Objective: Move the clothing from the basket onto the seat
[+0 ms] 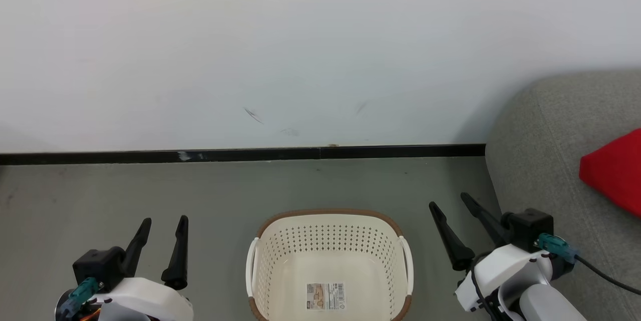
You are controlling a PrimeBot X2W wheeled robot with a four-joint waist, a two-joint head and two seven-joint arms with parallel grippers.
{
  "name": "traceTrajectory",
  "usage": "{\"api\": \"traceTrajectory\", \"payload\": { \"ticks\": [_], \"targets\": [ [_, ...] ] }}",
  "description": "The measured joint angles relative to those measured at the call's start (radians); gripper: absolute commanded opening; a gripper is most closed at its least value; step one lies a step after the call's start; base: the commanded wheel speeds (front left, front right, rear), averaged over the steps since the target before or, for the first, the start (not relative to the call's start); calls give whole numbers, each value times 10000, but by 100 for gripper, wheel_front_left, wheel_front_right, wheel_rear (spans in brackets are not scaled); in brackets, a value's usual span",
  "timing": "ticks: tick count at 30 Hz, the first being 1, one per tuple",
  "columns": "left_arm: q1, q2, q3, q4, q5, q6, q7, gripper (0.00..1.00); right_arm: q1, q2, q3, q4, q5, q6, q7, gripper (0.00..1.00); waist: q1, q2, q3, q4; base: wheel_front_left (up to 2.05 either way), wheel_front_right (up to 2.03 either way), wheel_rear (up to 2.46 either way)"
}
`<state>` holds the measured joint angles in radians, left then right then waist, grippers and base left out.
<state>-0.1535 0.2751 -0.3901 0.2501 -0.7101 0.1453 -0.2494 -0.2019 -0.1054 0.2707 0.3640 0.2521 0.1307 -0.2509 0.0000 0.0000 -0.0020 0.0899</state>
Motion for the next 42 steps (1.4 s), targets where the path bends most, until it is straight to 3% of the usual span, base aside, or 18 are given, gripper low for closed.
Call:
{"api": "traceTrajectory", "payload": {
  "ticks": [14, 35, 36, 42],
  "targets": [
    [10, -151, -15, 236, 159, -441, 0, 100, 406, 153, -253, -90, -73, 0, 0, 100, 0, 0, -110, 139, 0, 0, 0],
    [8, -242, 253, 596, 351, -825, 0, 100, 609, 301, -422, -261, -265, 0, 0, 100, 0, 0, -16, -442, 0, 0, 0],
    [8, -245, 255, 608, 351, -878, 0, 0, 609, 305, -403, -263, -265, 0, 0, 0, 0, 0, -15, -474, 0, 0, 0],
    [395, -686, 67, 1034, 297, -874, 19, 0, 1158, 412, -305, 205, -244, 2, 44, 0, 0, 0, -14, -492, 0, 0, 0]
  ]
}}
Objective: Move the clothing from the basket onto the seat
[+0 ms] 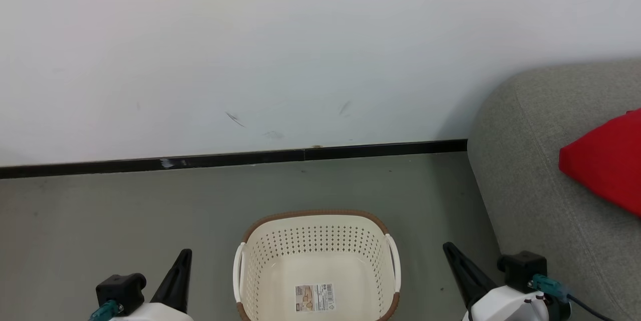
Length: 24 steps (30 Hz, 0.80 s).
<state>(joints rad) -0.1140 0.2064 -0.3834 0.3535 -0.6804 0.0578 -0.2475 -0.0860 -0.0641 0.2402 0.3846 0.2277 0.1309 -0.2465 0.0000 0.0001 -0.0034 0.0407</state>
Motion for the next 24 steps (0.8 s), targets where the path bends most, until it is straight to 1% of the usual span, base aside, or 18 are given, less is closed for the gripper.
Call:
{"api": "traceTrajectory", "payload": {
  "ticks": [7, 18, 21, 22, 24],
  "targets": [
    [54, -88, 251, 12, -608, -79, 190, 0, 76, 6, -40, -174, 614, 0, 0, 0, 0, 0, 3, -3, 0, 0, 0],
    [54, -261, 755, -79, -1601, -268, 614, 0, 171, 25, -382, -414, 2556, -2, 324, 0, 6, 0, 3, -60, 0, 0, 0],
    [55, -322, 895, -109, -1914, -343, 696, 0, 172, 36, -489, -460, 2938, -2, 447, 0, 20, 0, -2, -79, 0, 0, 0],
    [55, -376, 982, -123, -2096, -357, 786, 0, 173, 44, -579, -477, 3214, -2, 495, 0, 34, 0, -8, -91, 0, 0, 0],
    [55, -416, 1062, -134, -2251, -430, 848, 0, 177, 44, -652, -506, 3513, -2, 552, 0, 51, 0, -16, -99, 0, 0, 0]
  ]
}}
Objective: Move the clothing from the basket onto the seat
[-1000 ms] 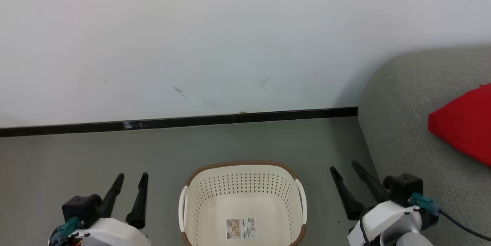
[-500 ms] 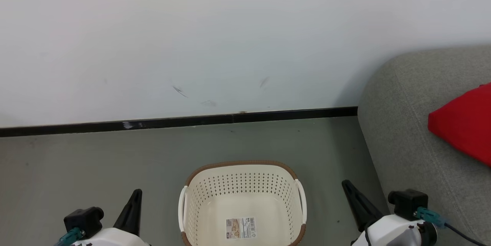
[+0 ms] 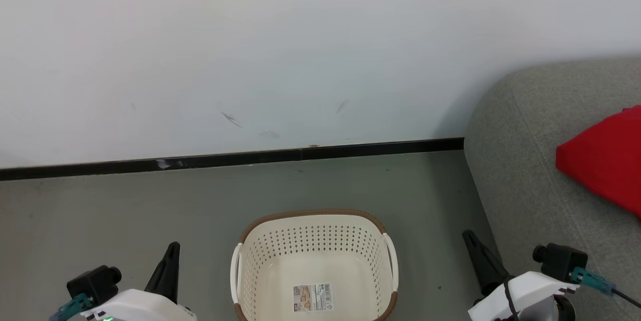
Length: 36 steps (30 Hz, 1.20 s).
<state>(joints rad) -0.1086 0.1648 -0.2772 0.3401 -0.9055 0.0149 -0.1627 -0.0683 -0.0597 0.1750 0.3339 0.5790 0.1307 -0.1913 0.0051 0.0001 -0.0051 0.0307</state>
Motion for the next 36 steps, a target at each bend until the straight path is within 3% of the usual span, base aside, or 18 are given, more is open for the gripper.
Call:
{"api": "traceTrajectory", "payload": {
  "ticks": [11, 18, 23, 36],
  "targets": [
    [31, -153, 512, -136, -1060, -184, 393, 0, 21, -17, -364, -136, 1569, 0, 430, 0, 98, 0, -83, -45, 0, 0, 0],
    [106, -313, 830, -226, -1705, -282, 673, 0, 26, -44, -600, -245, 2596, 0, 648, 0, 123, 0, -129, -74, 0, 0, 0],
    [141, -370, 1070, -270, -2174, -366, 844, 0, 28, -56, -727, -280, 3302, 0, 784, 0, 118, 0, -140, -93, 0, 0, 0],
    [142, -581, 1618, -316, -3244, -625, 1258, 0, 28, -111, -1095, -318, 5037, 0, 1191, 0, 18, 0, -69, -143, 0, 0, 0]
  ]
}}
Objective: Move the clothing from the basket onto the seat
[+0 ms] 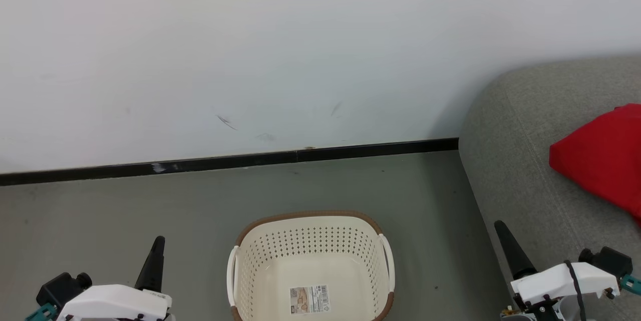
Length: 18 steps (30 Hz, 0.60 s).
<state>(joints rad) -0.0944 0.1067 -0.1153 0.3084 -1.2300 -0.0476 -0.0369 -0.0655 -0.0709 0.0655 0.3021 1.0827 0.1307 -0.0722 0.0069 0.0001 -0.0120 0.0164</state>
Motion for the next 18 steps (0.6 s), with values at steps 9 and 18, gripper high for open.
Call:
{"api": "traceTrajectory", "payload": {
  "ticks": [9, 18],
  "targets": [
    [0, -142, 412, -38, -867, -161, 313, 0, -1, -27, -282, -40, 1281, 0, 253, 0, -49, 0, 75, -36, 0, 0, 0],
    [0, -307, 826, -100, -1670, -284, 631, 0, -2, -46, -570, -127, 2566, 0, 560, 0, -58, 0, 116, -73, 0, 0, 0]
  ]
}}
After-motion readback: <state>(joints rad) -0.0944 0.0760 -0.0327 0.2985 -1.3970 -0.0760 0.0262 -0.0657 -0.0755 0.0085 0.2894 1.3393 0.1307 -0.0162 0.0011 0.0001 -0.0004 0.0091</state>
